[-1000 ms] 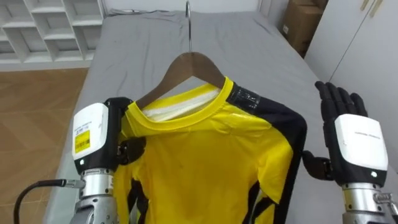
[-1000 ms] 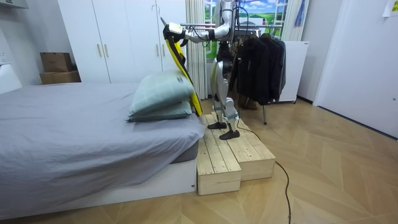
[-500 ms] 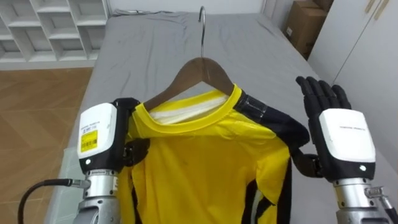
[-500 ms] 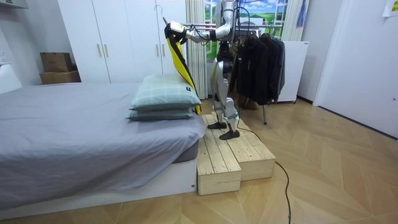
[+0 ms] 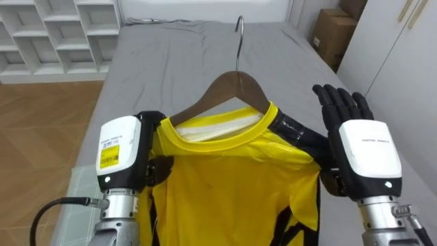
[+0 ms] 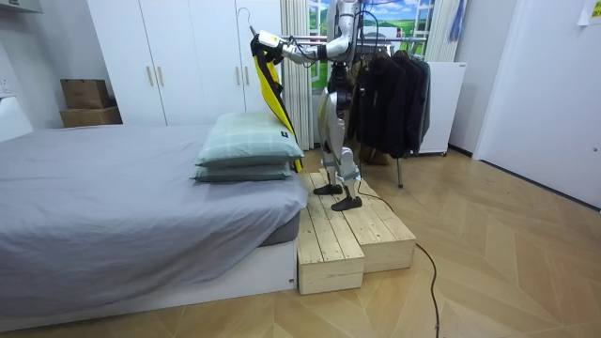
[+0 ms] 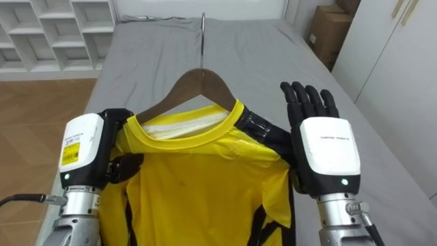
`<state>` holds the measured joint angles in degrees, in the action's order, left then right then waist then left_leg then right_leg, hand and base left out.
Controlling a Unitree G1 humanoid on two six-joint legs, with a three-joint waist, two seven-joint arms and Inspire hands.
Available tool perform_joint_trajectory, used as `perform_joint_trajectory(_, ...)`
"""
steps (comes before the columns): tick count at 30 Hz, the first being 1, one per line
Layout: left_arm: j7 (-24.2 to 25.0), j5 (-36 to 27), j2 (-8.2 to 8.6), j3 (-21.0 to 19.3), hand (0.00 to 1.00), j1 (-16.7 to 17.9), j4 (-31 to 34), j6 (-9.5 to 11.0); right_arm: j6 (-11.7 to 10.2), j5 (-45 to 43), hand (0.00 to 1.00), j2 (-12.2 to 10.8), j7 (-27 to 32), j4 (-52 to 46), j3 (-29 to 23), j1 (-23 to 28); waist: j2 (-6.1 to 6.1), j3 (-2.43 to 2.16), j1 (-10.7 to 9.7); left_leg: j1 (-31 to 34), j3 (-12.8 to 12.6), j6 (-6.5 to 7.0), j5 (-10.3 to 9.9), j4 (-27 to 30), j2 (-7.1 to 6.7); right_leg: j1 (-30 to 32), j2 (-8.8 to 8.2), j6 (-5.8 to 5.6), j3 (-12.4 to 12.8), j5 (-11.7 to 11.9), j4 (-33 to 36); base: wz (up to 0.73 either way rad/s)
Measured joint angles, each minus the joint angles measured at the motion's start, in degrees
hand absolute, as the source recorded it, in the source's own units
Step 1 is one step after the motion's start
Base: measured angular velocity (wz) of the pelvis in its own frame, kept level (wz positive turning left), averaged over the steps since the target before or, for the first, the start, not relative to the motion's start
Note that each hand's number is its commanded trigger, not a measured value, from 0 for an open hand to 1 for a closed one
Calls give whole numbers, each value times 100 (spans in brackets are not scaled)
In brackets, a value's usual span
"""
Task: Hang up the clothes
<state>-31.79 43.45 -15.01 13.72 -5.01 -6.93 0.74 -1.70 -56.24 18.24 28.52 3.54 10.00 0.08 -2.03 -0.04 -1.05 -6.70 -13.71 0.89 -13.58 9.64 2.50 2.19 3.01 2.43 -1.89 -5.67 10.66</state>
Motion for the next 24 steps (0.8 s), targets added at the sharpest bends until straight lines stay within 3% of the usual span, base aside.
perform_joint_trajectory(10, -1, -1, 19, 14, 100, 0, 56, 0, 0, 29, 0, -14, 2, 7, 1, 0, -9, 4, 49, -1, 0, 0, 0, 1, 1, 6, -1, 6, -4, 4, 4, 0)
perform_joint_trajectory(24, -136, 1, -11, 82, 100, 0, 82, 0, -4, 1021, 0, -106, 2, 26, 76, -2, -32, 20, 152, 103, 9, 0, 0, 8, 6, 84, -5, 4, -7, 2, -5, 0)
